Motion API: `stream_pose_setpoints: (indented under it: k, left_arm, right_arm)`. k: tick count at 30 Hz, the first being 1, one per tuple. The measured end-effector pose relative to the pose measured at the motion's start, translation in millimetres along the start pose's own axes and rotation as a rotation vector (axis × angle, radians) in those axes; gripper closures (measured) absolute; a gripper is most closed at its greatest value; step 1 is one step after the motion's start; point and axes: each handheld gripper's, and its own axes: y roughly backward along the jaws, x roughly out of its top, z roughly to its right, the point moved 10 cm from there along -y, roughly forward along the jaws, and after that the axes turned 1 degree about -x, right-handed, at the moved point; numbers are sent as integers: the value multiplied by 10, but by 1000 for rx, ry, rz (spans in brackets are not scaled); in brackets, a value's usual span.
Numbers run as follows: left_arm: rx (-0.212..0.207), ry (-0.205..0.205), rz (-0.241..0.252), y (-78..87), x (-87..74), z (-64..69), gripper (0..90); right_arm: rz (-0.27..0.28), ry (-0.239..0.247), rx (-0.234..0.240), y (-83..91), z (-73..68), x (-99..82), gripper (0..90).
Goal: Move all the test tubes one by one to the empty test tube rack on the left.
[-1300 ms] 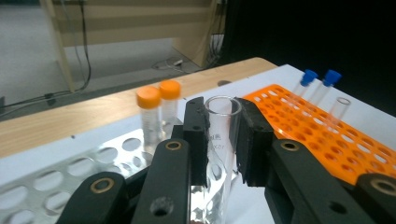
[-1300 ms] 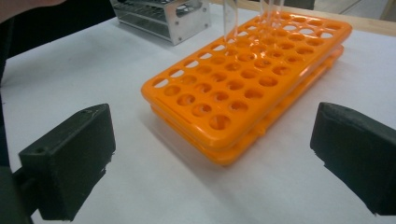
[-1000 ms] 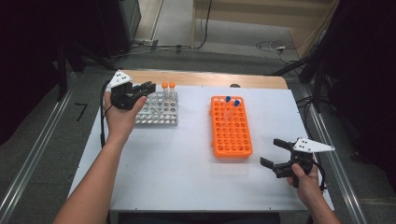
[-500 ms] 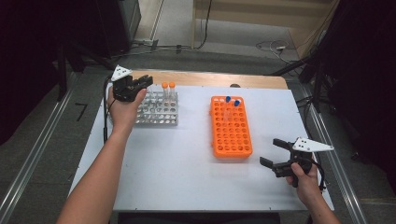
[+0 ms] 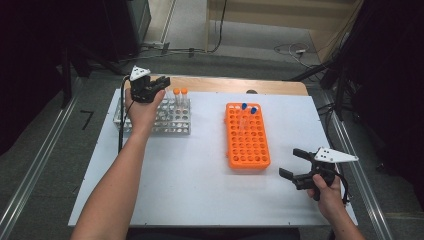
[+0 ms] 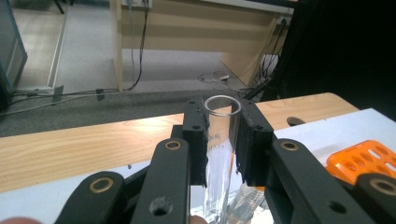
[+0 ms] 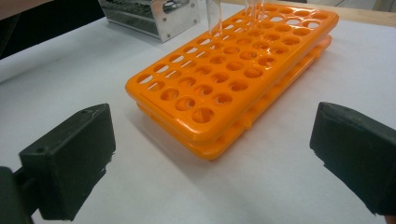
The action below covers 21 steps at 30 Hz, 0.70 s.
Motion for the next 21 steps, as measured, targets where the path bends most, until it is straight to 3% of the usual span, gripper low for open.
stream_pose_setpoints:
  k: [8,16,21]
  left_arm:
    - [25,-14,-41,-98,-102,34,761]
    - [51,-82,-95,-138,-209,94,755]
    - [53,-69,-94,-104,-226,88,749]
  right_arm:
    - [0,2,4,-2,-7,2,0]
    - [0,2,2,-1,2,-3,0]
    - [-4,-1,4,-12,-10,-4,0]
